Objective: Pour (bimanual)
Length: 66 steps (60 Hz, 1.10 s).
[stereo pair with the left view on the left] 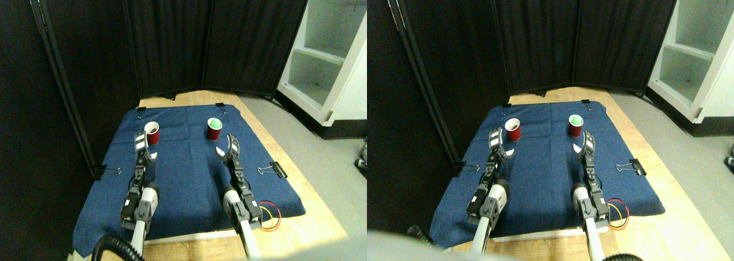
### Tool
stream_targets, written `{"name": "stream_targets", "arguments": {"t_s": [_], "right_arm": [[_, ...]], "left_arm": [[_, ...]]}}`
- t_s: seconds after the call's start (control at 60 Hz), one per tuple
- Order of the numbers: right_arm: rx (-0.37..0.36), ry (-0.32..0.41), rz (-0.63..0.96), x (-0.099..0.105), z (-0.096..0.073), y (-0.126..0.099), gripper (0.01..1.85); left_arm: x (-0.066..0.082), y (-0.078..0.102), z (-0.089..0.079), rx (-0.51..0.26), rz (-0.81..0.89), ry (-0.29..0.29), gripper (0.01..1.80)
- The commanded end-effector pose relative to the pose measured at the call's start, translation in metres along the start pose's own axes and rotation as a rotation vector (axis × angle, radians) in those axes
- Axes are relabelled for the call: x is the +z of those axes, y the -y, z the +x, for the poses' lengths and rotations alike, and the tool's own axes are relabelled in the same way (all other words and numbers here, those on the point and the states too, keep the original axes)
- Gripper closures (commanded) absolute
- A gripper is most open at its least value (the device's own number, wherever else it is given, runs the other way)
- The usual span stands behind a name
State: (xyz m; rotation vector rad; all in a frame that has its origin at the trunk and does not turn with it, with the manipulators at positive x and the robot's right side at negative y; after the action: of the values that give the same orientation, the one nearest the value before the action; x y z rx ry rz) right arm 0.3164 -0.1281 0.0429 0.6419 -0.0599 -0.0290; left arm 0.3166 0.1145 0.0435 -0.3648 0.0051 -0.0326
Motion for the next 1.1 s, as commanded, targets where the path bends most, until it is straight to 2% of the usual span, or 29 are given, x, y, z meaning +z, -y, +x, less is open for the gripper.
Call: {"name": "stream_targets", "arguments": {"t_s": [0.017,0.05,0.183,0.283,0.45,0.55,0.617,0.7,0.767,0.833,0.9,0.967,1.1], "right_arm": [[-0.027,0.027,0.069,0.007,0.004,-0.009,1.31],[0.005,0.026,0.084,0.008,0.007,-0.008,1.29],[-0.026,0.024,0.184,0.009,0.014,-0.007,1.26],[-0.105,0.034,0.364,0.009,0.023,-0.001,1.22],[-0.140,0.029,0.505,0.005,0.032,0.012,1.13],[-0.158,0.039,0.544,0.002,0.035,0.017,1.16],[-0.141,0.044,0.557,0.000,0.039,0.023,1.22],[-0.160,0.050,0.608,-0.001,0.040,0.027,1.23],[-0.168,0.042,0.699,-0.004,0.043,0.031,1.20],[-0.157,0.026,0.727,-0.005,0.045,0.033,1.16],[-0.155,0.024,0.781,-0.007,0.047,0.034,1.13],[-0.155,0.026,0.788,-0.008,0.049,0.034,1.12],[-0.162,0.026,0.840,-0.011,0.055,0.035,1.11]], "left_arm": [[0.003,0.006,0.007,0.015,-0.048,0.031,1.06],[0.003,0.007,0.009,0.020,-0.077,0.036,1.04],[0.003,0.009,0.015,0.053,-0.169,0.055,1.03],[0.001,0.010,0.021,0.074,-0.324,0.074,1.03],[-0.004,0.006,0.029,0.147,-0.491,0.105,1.08],[-0.007,-0.003,0.035,0.187,-0.541,0.105,1.03],[-0.011,-0.011,0.038,0.206,-0.572,0.116,1.04],[-0.014,-0.018,0.039,0.227,-0.599,0.128,1.08],[-0.015,-0.023,0.041,0.273,-0.692,0.155,1.04],[-0.016,-0.028,0.043,0.285,-0.742,0.159,1.00],[-0.017,-0.035,0.047,0.305,-0.792,0.163,1.05],[-0.019,-0.039,0.049,0.314,-0.813,0.164,1.13],[-0.024,-0.048,0.054,0.326,-0.835,0.159,1.05]]}}
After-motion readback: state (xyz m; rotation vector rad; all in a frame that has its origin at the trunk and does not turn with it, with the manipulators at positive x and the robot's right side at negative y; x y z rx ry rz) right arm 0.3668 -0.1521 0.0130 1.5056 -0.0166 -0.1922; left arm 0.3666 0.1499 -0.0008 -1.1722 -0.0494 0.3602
